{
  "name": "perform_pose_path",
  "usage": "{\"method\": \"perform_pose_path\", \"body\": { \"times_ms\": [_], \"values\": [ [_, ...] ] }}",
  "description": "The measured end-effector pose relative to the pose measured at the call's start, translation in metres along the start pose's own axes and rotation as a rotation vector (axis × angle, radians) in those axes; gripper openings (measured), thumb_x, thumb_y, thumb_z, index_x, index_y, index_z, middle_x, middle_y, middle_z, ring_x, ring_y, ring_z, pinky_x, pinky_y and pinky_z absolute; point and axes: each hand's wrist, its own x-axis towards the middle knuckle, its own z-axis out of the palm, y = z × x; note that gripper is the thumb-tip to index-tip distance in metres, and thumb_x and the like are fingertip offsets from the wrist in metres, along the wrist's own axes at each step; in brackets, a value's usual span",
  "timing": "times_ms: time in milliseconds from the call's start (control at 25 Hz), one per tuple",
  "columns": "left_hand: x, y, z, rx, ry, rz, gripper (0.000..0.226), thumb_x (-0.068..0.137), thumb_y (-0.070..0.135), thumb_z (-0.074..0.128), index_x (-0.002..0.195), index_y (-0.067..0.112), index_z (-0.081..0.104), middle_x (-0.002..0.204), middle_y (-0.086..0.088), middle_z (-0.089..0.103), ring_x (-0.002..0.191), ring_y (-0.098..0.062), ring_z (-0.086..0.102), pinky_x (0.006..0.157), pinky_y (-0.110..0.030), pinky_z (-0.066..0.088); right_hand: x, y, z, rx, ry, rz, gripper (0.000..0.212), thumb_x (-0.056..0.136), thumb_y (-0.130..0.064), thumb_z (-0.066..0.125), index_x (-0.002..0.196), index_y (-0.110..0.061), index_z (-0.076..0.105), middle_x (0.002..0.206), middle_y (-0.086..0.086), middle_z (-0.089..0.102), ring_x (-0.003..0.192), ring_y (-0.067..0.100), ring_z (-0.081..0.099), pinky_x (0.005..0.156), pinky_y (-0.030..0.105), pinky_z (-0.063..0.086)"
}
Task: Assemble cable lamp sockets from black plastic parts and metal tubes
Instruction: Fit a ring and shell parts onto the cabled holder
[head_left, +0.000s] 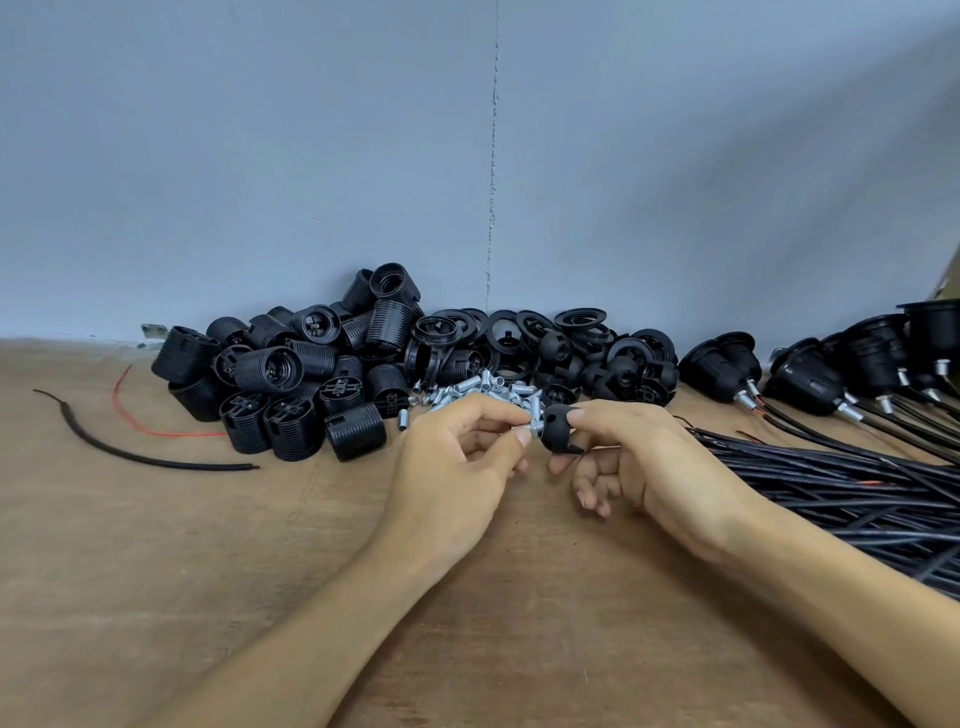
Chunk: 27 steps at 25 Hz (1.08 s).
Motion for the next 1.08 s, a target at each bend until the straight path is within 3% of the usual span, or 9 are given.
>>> {"method": "perform_pose_path", "body": {
  "times_ms": [200, 360, 480, 680, 840, 1080],
  "values": [
    [-0.001, -0.0009, -0.0017, 0.044, -0.005, 0.042, 0.026, 0.089, 0.001, 0.073, 0.085, 0.026, 0.075, 0.076, 0.005, 0.074, 0.068, -0.011, 0.071, 0.067, -0.02, 0.056, -0.0017, -0.0038, -0.0002, -0.016, -0.004, 0.017, 0.029, 0.097, -0.035, 0.06, 0.074, -0.021, 0.072, 0.078, 0.015, 0.069, 0.051, 0.021, 0.053, 0.045, 0.027, 0.042],
    [-0.001, -0.0007, -0.0006, 0.033, 0.002, 0.043, 0.027, 0.088, 0.0, 0.073, 0.084, 0.027, 0.075, 0.076, 0.006, 0.074, 0.068, -0.011, 0.071, 0.066, -0.019, 0.056, 0.0, -0.0023, 0.0027, 0.026, 0.041, 0.006, 0.036, 0.096, -0.035, 0.06, 0.098, -0.001, 0.071, 0.085, 0.018, 0.069, 0.059, 0.022, 0.057, 0.051, 0.028, 0.048],
    [-0.0011, -0.0001, -0.0001, 0.015, 0.001, 0.042, 0.027, 0.088, 0.0, 0.074, 0.083, 0.026, 0.075, 0.076, 0.005, 0.075, 0.068, -0.011, 0.072, 0.066, -0.019, 0.056, 0.0005, -0.0017, 0.004, 0.108, 0.078, -0.022, 0.029, 0.097, -0.026, 0.061, 0.115, -0.004, 0.066, 0.092, 0.017, 0.069, 0.065, 0.026, 0.062, 0.059, 0.033, 0.055],
    [-0.0009, -0.0006, -0.0001, 0.019, -0.005, 0.057, 0.022, 0.088, 0.0, 0.074, 0.086, 0.022, 0.077, 0.077, 0.002, 0.075, 0.07, -0.013, 0.072, 0.067, -0.019, 0.056, -0.0003, -0.0021, 0.0028, 0.051, 0.035, 0.009, 0.032, 0.101, -0.03, 0.054, 0.102, 0.0, 0.067, 0.087, 0.022, 0.07, 0.061, 0.028, 0.061, 0.055, 0.032, 0.054],
    [0.0014, -0.0004, -0.0015, -0.048, 0.008, 0.032, 0.02, 0.088, -0.001, 0.073, 0.088, 0.018, 0.078, 0.076, -0.001, 0.076, 0.068, -0.015, 0.073, 0.064, -0.019, 0.056, -0.0012, -0.0021, 0.0025, 0.122, 0.002, -0.02, 0.031, 0.1, -0.026, 0.056, 0.112, 0.0, 0.067, 0.1, 0.024, 0.07, 0.071, 0.027, 0.064, 0.066, 0.033, 0.057],
    [0.0023, 0.0013, -0.002, -0.072, 0.009, 0.007, 0.017, 0.091, 0.004, 0.071, 0.084, 0.018, 0.078, 0.075, -0.002, 0.075, 0.061, -0.017, 0.072, 0.057, -0.022, 0.055, -0.0012, 0.0005, -0.0003, 0.098, 0.032, -0.113, 0.023, 0.099, -0.013, 0.057, 0.119, -0.01, 0.067, 0.099, 0.019, 0.072, 0.083, 0.026, 0.071, 0.076, 0.028, 0.058]
  ]
}}
